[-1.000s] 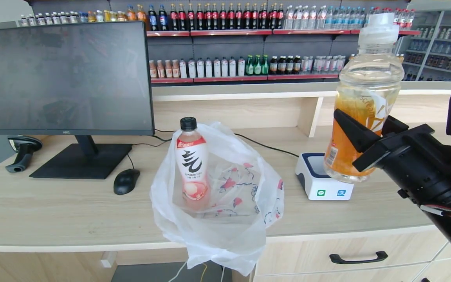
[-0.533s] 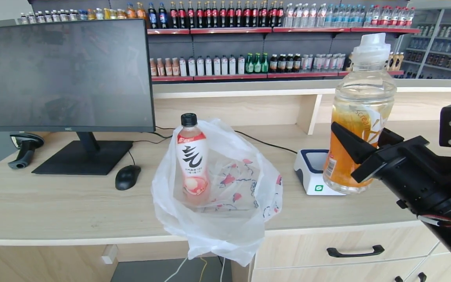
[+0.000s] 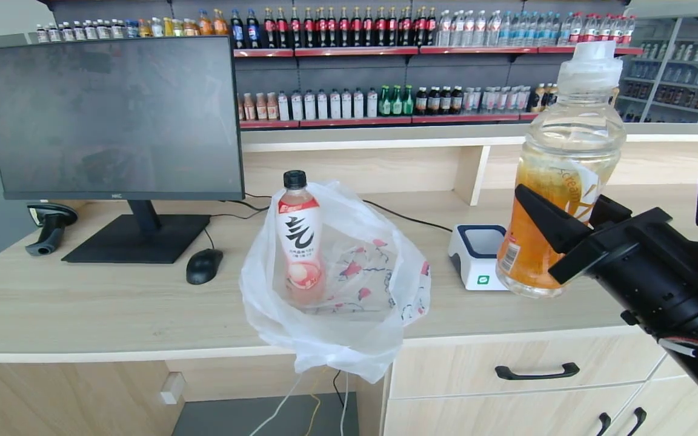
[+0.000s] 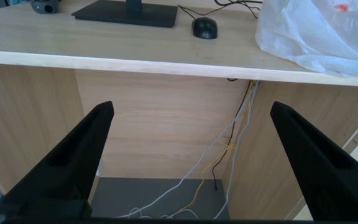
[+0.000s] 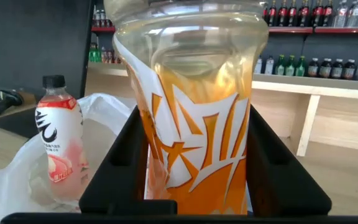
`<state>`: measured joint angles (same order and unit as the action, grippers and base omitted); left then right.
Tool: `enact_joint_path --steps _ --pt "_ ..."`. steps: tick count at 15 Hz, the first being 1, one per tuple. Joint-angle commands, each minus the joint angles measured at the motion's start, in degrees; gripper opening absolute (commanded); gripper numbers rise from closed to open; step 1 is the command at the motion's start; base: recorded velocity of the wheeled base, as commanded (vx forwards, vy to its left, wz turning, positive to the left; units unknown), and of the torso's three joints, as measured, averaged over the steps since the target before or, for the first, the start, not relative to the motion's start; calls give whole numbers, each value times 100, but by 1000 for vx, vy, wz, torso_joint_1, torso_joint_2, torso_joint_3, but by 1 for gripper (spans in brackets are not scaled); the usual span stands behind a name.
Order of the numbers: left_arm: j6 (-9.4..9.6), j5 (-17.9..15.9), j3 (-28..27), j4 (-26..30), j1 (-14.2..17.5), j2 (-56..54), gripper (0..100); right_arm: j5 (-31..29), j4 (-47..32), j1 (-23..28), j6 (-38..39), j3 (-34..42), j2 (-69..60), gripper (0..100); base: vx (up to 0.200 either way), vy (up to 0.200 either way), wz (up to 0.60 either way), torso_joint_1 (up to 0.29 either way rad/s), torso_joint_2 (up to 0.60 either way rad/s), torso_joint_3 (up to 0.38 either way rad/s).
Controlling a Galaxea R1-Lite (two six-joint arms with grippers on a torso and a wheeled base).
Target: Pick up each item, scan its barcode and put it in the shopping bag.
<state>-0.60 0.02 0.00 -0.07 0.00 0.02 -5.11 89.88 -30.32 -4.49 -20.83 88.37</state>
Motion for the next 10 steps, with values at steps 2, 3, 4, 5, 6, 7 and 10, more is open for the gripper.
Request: enact_joint_path --steps 2,3,4,5,6,7,10 --pt "-2 -2 0 -1 0 -2 100 1 12 -264 36 -307 -4 0 0 0 0 0 0 0" --pt "-2 6 0 -1 0 -2 100 1 12 -264 115 -272 -4 0 0 200 0 2 2 2" --pt "-2 -2 0 -1 0 -2 100 1 12 -264 115 -272 5 0 0 200 0 2 2 2" --pt "-2 -2 0 -1 0 -2 100 1 12 -264 115 -272 5 0 0 200 0 -12 2 -2" --pt "-2 -2 0 -1 0 -2 100 1 12 -264 115 -272 14 0 0 200 0 -7 2 2" --pt "-2 -2 0 -1 0 -2 100 1 12 -264 123 -263 14 0 0 200 0 22 7 -2" --pt "-2 -2 0 -1 0 -2 100 1 12 -264 123 -219 14 0 0 200 0 3 6 -2"
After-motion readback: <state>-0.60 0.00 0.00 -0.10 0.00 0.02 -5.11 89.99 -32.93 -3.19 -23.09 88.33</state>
